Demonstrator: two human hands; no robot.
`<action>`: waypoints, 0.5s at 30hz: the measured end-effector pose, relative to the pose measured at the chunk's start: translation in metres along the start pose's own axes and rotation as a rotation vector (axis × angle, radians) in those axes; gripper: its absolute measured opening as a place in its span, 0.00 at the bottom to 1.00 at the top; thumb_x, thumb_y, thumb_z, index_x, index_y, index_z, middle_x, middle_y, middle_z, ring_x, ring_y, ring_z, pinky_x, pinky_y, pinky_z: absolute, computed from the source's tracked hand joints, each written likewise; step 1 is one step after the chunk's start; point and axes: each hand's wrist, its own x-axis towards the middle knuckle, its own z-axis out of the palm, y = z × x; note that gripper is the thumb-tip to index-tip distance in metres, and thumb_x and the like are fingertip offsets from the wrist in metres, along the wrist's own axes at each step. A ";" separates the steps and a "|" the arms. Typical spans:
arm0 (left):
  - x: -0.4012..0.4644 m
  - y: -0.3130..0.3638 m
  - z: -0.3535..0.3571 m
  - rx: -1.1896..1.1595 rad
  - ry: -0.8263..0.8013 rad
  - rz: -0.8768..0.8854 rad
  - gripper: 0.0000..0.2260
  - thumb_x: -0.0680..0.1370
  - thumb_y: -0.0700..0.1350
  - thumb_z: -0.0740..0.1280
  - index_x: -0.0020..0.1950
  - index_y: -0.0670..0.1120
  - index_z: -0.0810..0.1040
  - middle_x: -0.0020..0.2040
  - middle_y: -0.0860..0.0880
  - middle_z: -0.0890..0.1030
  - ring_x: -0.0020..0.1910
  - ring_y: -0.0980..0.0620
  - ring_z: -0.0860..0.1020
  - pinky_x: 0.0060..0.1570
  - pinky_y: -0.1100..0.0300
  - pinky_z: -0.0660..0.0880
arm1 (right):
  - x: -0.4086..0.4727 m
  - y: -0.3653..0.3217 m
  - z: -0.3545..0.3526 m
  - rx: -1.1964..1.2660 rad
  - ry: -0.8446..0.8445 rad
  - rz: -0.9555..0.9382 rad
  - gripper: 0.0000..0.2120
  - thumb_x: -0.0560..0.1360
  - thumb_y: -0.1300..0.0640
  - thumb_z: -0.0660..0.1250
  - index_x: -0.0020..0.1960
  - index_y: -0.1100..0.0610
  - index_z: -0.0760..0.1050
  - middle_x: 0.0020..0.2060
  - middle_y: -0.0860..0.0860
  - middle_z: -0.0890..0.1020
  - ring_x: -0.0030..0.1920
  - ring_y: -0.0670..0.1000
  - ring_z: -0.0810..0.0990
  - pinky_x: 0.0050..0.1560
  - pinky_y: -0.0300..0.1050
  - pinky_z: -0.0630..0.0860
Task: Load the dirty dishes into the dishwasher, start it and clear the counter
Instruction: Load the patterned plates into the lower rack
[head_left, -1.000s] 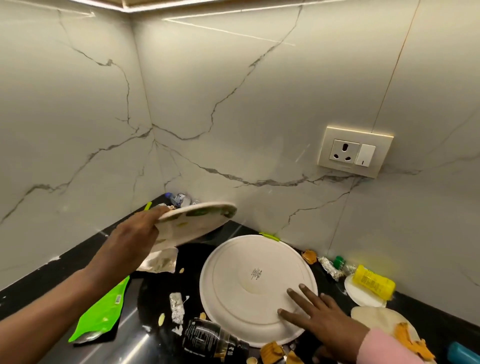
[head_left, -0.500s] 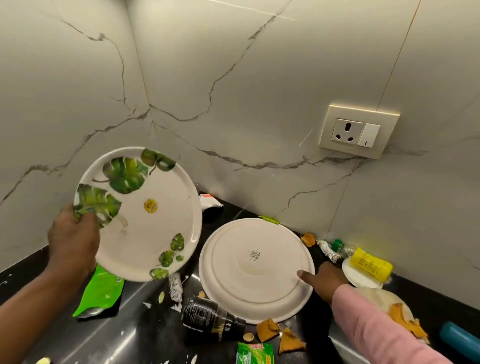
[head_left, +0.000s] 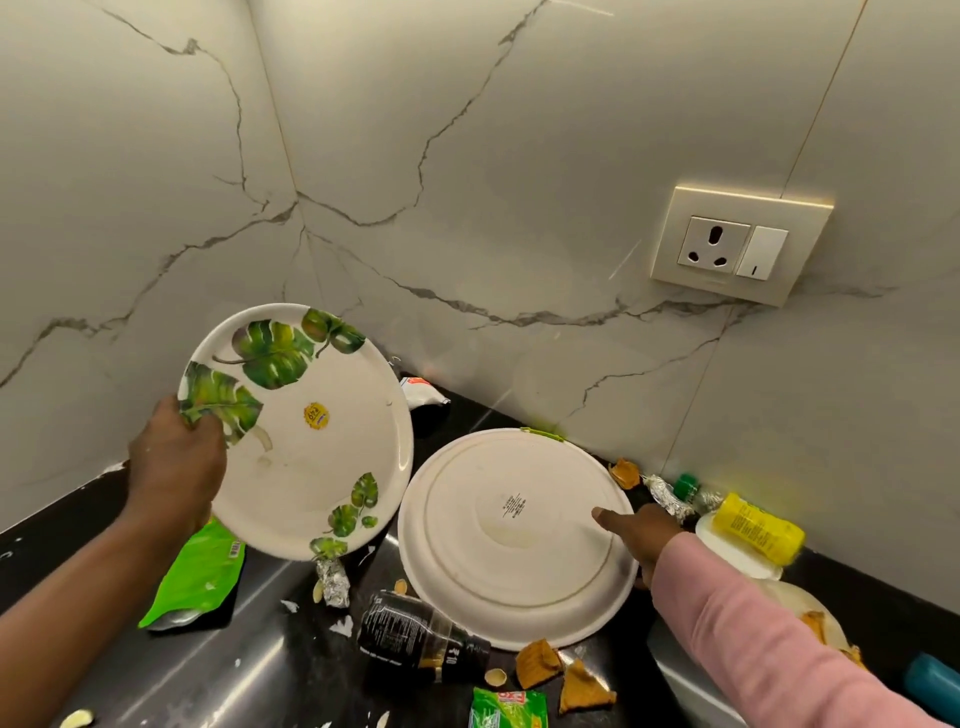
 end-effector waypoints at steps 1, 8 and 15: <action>0.000 -0.002 0.000 -0.017 0.011 -0.022 0.09 0.78 0.44 0.59 0.56 0.43 0.73 0.47 0.38 0.75 0.43 0.38 0.75 0.43 0.48 0.73 | 0.001 -0.001 0.001 0.097 0.008 0.022 0.36 0.71 0.43 0.72 0.69 0.64 0.67 0.64 0.60 0.74 0.60 0.62 0.75 0.61 0.57 0.74; 0.040 -0.109 0.018 -0.233 -0.001 -0.297 0.17 0.65 0.52 0.59 0.51 0.49 0.76 0.50 0.36 0.80 0.44 0.37 0.79 0.43 0.40 0.76 | -0.017 -0.029 -0.009 0.859 -0.213 -0.007 0.16 0.73 0.64 0.70 0.60 0.67 0.74 0.46 0.62 0.83 0.44 0.60 0.83 0.40 0.57 0.81; -0.022 -0.070 0.019 -0.521 -0.084 -0.510 0.09 0.78 0.39 0.59 0.53 0.44 0.77 0.50 0.38 0.81 0.46 0.39 0.81 0.52 0.43 0.77 | -0.116 -0.106 -0.023 0.567 -0.110 -0.871 0.15 0.72 0.59 0.72 0.58 0.55 0.77 0.49 0.54 0.84 0.48 0.55 0.83 0.51 0.55 0.80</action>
